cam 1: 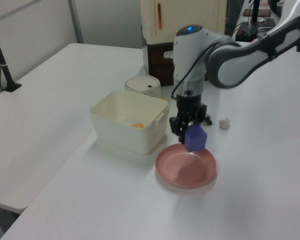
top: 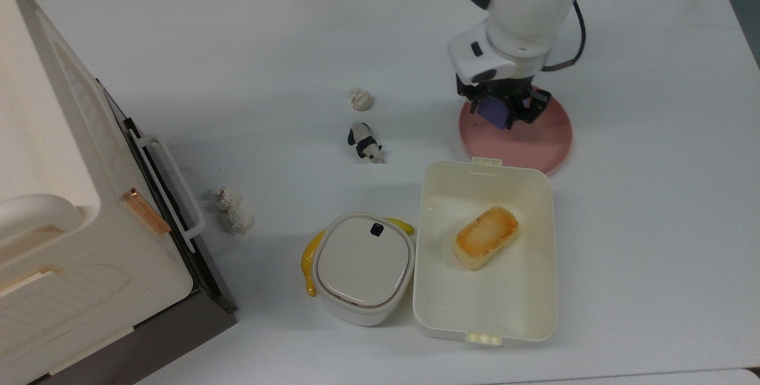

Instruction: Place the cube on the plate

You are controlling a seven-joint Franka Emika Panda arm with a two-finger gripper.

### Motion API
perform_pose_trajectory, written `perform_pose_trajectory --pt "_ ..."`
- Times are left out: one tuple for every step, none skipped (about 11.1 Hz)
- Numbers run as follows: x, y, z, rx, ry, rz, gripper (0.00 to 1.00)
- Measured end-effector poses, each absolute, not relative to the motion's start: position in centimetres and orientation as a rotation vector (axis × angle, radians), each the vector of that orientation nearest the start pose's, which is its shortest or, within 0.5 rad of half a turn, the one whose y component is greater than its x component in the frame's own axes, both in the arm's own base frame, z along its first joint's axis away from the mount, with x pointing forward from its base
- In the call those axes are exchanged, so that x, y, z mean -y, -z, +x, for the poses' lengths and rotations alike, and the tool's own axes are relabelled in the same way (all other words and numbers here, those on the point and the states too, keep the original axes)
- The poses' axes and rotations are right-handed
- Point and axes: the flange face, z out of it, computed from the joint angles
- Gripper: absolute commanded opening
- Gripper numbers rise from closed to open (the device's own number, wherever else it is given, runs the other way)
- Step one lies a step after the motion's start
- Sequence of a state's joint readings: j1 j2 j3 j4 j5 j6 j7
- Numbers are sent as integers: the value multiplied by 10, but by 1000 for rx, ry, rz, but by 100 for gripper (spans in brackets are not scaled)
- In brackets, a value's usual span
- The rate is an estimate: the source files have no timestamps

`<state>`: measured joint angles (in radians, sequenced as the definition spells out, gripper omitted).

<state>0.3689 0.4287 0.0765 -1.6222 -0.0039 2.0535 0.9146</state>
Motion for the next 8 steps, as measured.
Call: perform_pose_trajectory --pt "-297 -368 611 -730 -10 -3048 100" --pt "-305 -368 612 -719 13 -3060 100" --pt "-304 -376 614 -710 39 -3058 100" --pt "-297 -392 618 -660 62 -3064 100" --pt "-279 -415 618 -585 32 -3098 100" --pt "-249 -448 616 -476 -9 -3133 100" --pt "-207 -488 611 -331 -39 -3162 100" --pt "-154 -528 603 -190 -55 -3180 100"
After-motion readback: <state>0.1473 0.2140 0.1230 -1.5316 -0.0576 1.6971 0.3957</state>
